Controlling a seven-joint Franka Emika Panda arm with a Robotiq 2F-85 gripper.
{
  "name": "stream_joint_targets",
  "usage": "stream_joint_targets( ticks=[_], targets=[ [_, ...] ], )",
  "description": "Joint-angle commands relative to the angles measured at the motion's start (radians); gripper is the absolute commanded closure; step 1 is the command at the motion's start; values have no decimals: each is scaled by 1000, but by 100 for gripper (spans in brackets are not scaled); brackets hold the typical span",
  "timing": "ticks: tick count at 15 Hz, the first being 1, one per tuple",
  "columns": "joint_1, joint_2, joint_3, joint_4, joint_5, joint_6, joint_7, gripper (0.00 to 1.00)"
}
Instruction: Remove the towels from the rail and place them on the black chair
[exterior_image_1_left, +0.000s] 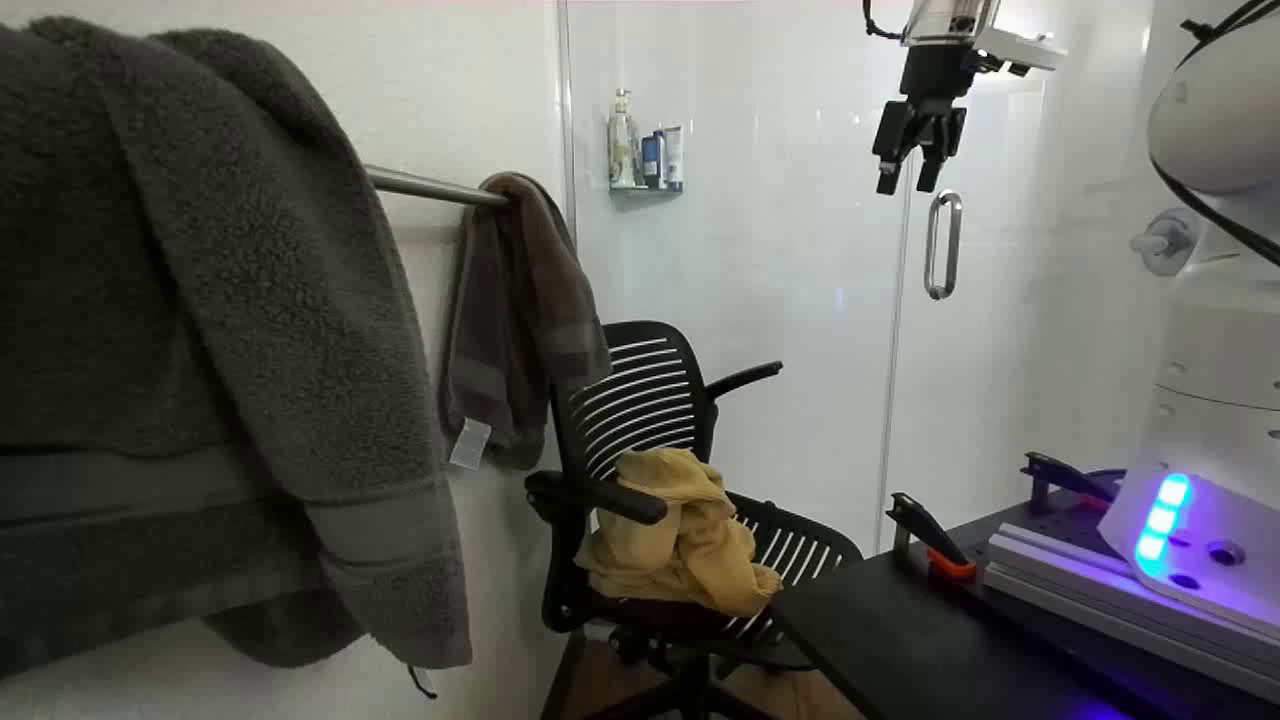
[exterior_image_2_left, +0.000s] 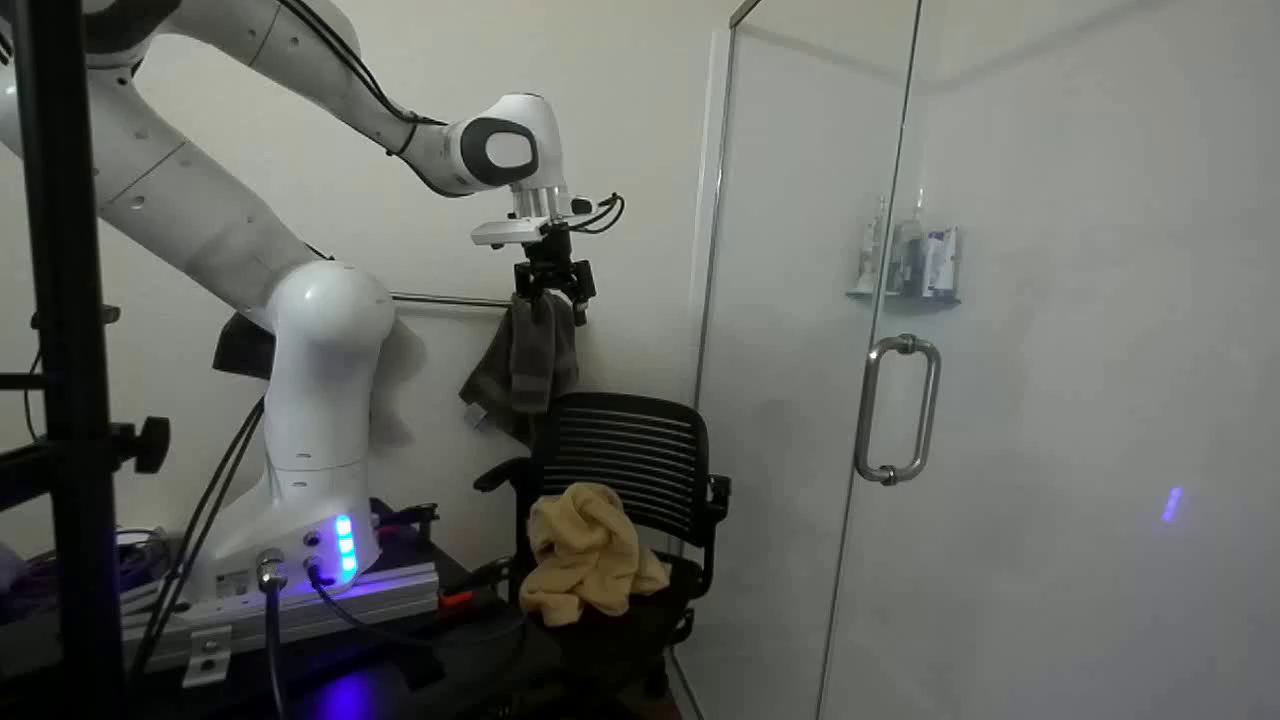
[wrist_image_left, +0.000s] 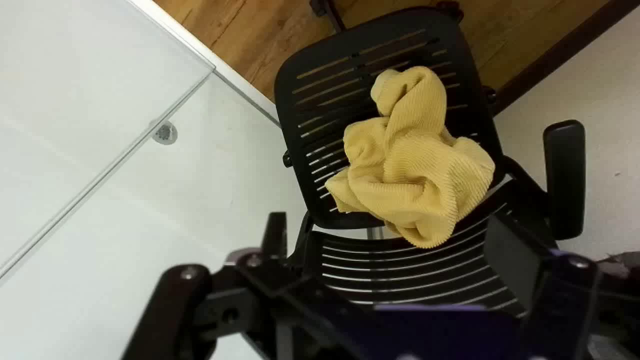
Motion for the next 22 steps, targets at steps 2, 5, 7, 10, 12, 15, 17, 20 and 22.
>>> stream_joint_targets(
  ticks=[2,5,7,10,12,15,17,20,22],
  targets=[
    [10,40,3,11,20,54,24,0],
    [6,176,3,93,22,311,60,0],
    [-13,280,-2,163,-17,500,37,0],
    [-18,440,-35,294,27,743,70,0],
    [9,531,-77,408,95,813,88,0],
    [-7,516,-73,400,104,858,79,0],
    [7,583,-107,464,111,917,79,0],
    [11,605,-112,480,112,926,79,0],
    [13,605,-112,481,112,927,79,0]
  ],
)
